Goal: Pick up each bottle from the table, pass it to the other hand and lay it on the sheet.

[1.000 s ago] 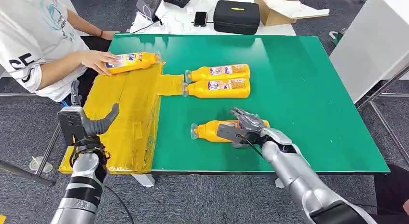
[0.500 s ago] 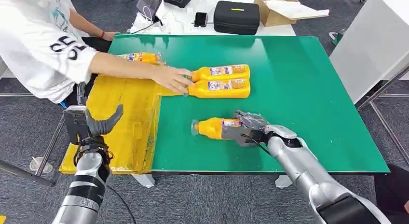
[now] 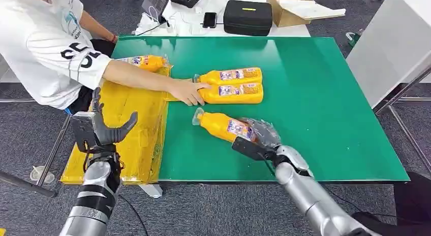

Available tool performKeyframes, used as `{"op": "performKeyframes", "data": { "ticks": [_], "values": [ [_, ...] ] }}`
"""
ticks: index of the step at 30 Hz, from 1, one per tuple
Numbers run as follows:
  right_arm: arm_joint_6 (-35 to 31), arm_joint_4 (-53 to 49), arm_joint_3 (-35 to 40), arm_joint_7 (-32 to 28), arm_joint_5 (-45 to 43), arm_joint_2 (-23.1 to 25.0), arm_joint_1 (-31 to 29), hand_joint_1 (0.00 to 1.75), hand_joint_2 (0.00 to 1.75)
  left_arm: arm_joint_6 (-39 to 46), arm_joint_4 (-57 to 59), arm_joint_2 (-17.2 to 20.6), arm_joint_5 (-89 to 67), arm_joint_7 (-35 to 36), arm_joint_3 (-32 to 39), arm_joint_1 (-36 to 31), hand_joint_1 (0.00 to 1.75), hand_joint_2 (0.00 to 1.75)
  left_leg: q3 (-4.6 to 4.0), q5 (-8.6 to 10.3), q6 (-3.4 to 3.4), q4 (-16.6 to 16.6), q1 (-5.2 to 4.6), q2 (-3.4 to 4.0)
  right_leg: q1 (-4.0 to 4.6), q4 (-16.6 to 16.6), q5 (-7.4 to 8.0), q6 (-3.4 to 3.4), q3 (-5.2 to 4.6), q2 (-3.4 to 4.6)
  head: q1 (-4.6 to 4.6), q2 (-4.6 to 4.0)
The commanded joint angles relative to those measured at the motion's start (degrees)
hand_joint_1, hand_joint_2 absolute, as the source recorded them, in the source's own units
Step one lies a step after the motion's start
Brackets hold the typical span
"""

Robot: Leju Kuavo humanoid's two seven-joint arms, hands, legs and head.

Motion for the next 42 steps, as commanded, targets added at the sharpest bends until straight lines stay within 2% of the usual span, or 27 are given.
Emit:
{"op": "performKeyframes", "data": {
  "ticks": [1, 3, 4, 5, 6, 10, 11, 12, 13, 17, 20, 21, 22, 23, 25, 27, 29, 32, 33, 34, 36, 42],
  "values": [
    [-5.9, -14.8, -8.5, -5.4, 0.2, 7.4, 5.6, 1.75, 1.75, -2.9, -0.3, -2.4, 1.4, 0.2, 2.1, -0.5, 0.0, 1.75, 0.03, -0.09, 0.03, 0.1, 0.02, 0.07, 0.05, 0.0, -0.08, -0.09, 0.03, -0.01, -0.02, 0.02],
    [-7.7, -15.2, -10.0, -6.9, -0.1, 7.9, 6.3, 1.75, 1.75, -4.5, -0.6, -2.5, 2.5, 0.2, 2.3, -0.3, 0.0, 1.75, 0.06, -0.11, 0.06, 0.0, 0.04, 0.0, 0.06, 0.0, -0.12, -0.09, 0.09, -0.08, 0.0, 0.0],
    [-12.1, -16.7, -12.2, -11.0, -0.1, 9.4, 7.3, 1.75, 1.75, -6.3, -1.3, -3.0, 3.8, 0.2, 2.2, 0.1, 0.0, 1.75, -0.03, -0.06, 0.05, 0.0, 0.03, 0.01, 0.04, 0.0, -0.07, -0.06, 0.01, -0.04, 0.0, 0.0],
    [-12.1, -18.1, -13.0, -11.2, -1.0, 9.8, 8.2, 1.75, 1.75, -7.6, -2.7, -3.5, 4.7, 0.3, 1.9, 0.8, 0.0, 1.75, -0.07, -0.03, 0.04, 0.0, 0.01, 0.0, 0.01, 0.0, -0.05, -0.04, -0.05, -0.04, 0.0, 0.0],
    [-16.4, -20.6, -14.5, -13.1, 0.2, 10.8, 9.6, 1.75, 1.75, -9.2, -4.9, -4.0, 5.9, 0.9, 1.0, 1.9, 0.0, 1.75, 0.03, -0.1, 0.07, 0.0, 0.02, 0.0, 0.04, 0.0, -0.11, -0.07, 0.08, -0.08, 0.02, 0.0],
    [-20.5, -25.8, -18.2, -16.5, -2.1, 12.0, 12.7, 1.75, 1.75, -20.5, -11.7, -3.7, 14.9, 6.9, -2.9, 5.5, 0.0, 1.75, -0.08, -0.09, 0.04, 0.0, -0.06, -0.04, -0.03, 0.0, -0.12, -0.08, -0.03, -0.09, 0.0, 0.0],
    [-20.7, -25.8, -19.0, -17.1, -2.6, 12.0, 13.1, 1.75, 1.75, -22.7, -13.0, -3.1, 16.7, 8.1, -4.0, 6.4, 0.0, 1.75, -0.15, -0.03, 0.03, 0.0, -0.1, -0.08, -0.07, 0.0, -0.07, -0.05, -0.1, -0.11, 0.0, 0.02],
    [-20.6, -25.8, -19.1, -17.3, -2.7, 11.8, 13.3, 1.75, 1.75, -22.6, -13.1, -3.1, 16.6, 8.1, -4.2, 6.8, 0.0, 1.75, 0.21, -0.25, 0.06, 0.1, -0.03, -0.08, 0.03, 0.0, -0.29, -0.17, 0.3, -0.19, 0.02, 0.02],
    [-20.6, -25.7, -19.2, -17.6, -2.9, 11.7, 13.4, 1.75, 1.75, -22.6, -13.2, -3.1, 16.6, 8.1, -4.3, 7.0, 0.0, 1.75, -0.05, -0.08, 0.04, 0.0, -0.08, -0.08, -0.05, 0.0, -0.12, -0.07, 0.0, -0.12, 0.0, 0.0],
    [-20.6, -25.3, -19.2, -17.7, -2.9, 11.9, 13.1, 1.75, 1.75, -22.7, -13.2, -2.9, 16.8, 8.1, -4.2, 6.9, 0.0, 1.75, -0.09, -0.12, 0.08, 0.0, -0.08, 0.02, -0.05, 0.0, -0.07, -0.05, -0.08, -0.02, 0.0, 0.0],
    [-19.6, -23.5, -19.9, -18.9, -3.8, 12.2, 13.2, 1.75, 1.75, -29.5, -12.2, -1.5, 20.7, 10.1, -6.5, 7.2, 0.0, 1.75, -0.08, -0.12, 0.09, 0.0, -0.07, 0.03, -0.04, 0.0, -0.05, -0.05, -0.09, -0.03, 0.0, 0.0],
    [-17.5, -21.4, -20.2, -19.5, -4.9, 12.5, 13.2, 1.75, 1.75, -34.4, -11.6, -0.9, 23.1, 11.1, -8.1, 7.7, 0.0, 1.75, -0.06, -0.11, 0.09, 0.0, -0.07, 0.01, -0.04, 0.0, -0.05, -0.05, -0.08, -0.04, 0.0, 0.0],
    [-16.4, -19.4, -20.2, -20.1, -5.4, 12.9, 13.0, 1.75, 1.75, -35.8, -11.5, -0.6, 23.4, 10.9, -9.1, 8.1, 0.0, 1.75, 0.23, -0.22, 0.11, 0.0, -0.02, 0.05, 0.04, -0.1, -0.13, -0.14, 0.24, -0.07, 0.02, 0.0],
    [-15.4, -17.2, -20.2, -21.1, -5.8, 13.4, 12.7, 1.75, 1.75, -37.5, -11.1, -0.3, 24.0, 10.9, -10.1, 8.2, 0.0, 1.75, -0.02, -0.09, 0.09, -0.1, -0.08, 0.02, -0.06, -0.1, -0.05, -0.04, -0.03, -0.04, 0.0, 0.0],
    [-13.9, -12.4, -19.7, -23.0, -6.7, 14.9, 11.9, 1.73, 1.75, -39.6, -10.3, 0.0, 24.6, 11.0, -12.1, 8.2, 0.0, 1.75, 0.15, -0.15, 0.1, -0.1, -0.05, 0.09, -0.01, -0.1, -0.07, -0.08, 0.16, 0.01, 0.02, 0.0],
    [-13.1, -8.4, -18.8, -24.3, -7.3, 16.5, 10.9, 1.75, 1.75, -40.5, -9.7, 0.2, 24.2, 10.6, -13.9, 7.8, 0.0, 1.75, 0.01, -0.12, 0.09, -0.1, -0.06, 0.12, -0.04, -0.1, -0.03, -0.05, 0.0, 0.07, 0.0, 0.0],
    [-13.3, -6.8, -18.0, -24.3, -7.6, 17.4, 10.3, 1.75, 1.75, -40.4, -9.3, 0.2, 23.6, 10.3, -14.8, 7.5, 0.0, 1.75, 0.28, -0.22, 0.09, -0.1, -0.01, 0.21, 0.04, -0.2, -0.09, -0.13, 0.26, 0.12, 0.0, 0.0],
    [-12.7, -5.4, -17.1, -24.2, -7.6, 17.6, 9.6, 1.75, 1.75, -40.3, -8.9, 0.6, 22.7, 10.0, -15.8, 7.1, 0.0, 1.75, -0.1, -0.09, 0.08, -0.1, -0.06, 0.07, -0.04, -0.1, -0.02, -0.05, -0.09, 0.03, 0.0, 0.0],
    [-12.0, -4.3, -16.1, -24.3, -7.6, 18.2, 9.0, 1.75, 1.75, -40.3, -8.3, 0.8, 21.7, 9.9, -16.8, 6.7, 0.0, 1.75, 0.14, -0.17, 0.08, -0.1, -0.02, 0.18, 0.02, -0.1, -0.07, -0.12, 0.14, 0.09, 0.0, 0.0],
    [-11.9, -3.5, -15.0, -24.3, -7.0, 18.4, 8.5, 1.75, 1.75, -40.4, -7.7, 0.8, 21.2, 9.7, -17.4, 6.4, 0.0, 1.75, -0.01, -0.13, 0.08, -0.1, -0.07, 0.15, -0.04, -0.1, -0.03, -0.06, -0.02, 0.09, 0.0, 0.0],
    [-12.3, -1.5, -13.3, -24.3, -6.3, 19.6, 7.5, 1.71, 1.75, -41.5, -6.2, 0.6, 21.2, 9.5, -18.5, 5.7, 0.0, 1.75, 0.14, -0.18, 0.09, -0.1, -0.02, 0.26, 0.03, -0.1, -0.04, -0.11, 0.11, 0.18, 0.0, 0.0],
    [-14.3, 4.2, -8.3, -24.1, -3.7, 21.6, 4.5, 1.75, 1.75, -41.0, -1.6, 0.3, 20.0, 9.4, -21.1, 3.2, 0.0, 1.75, -0.03, -0.09, 0.08, -0.1, -0.04, 0.13, -0.02, -0.1, -0.03, -0.07, -0.05, 0.07, 0.02, 0.02]
  ]
}}
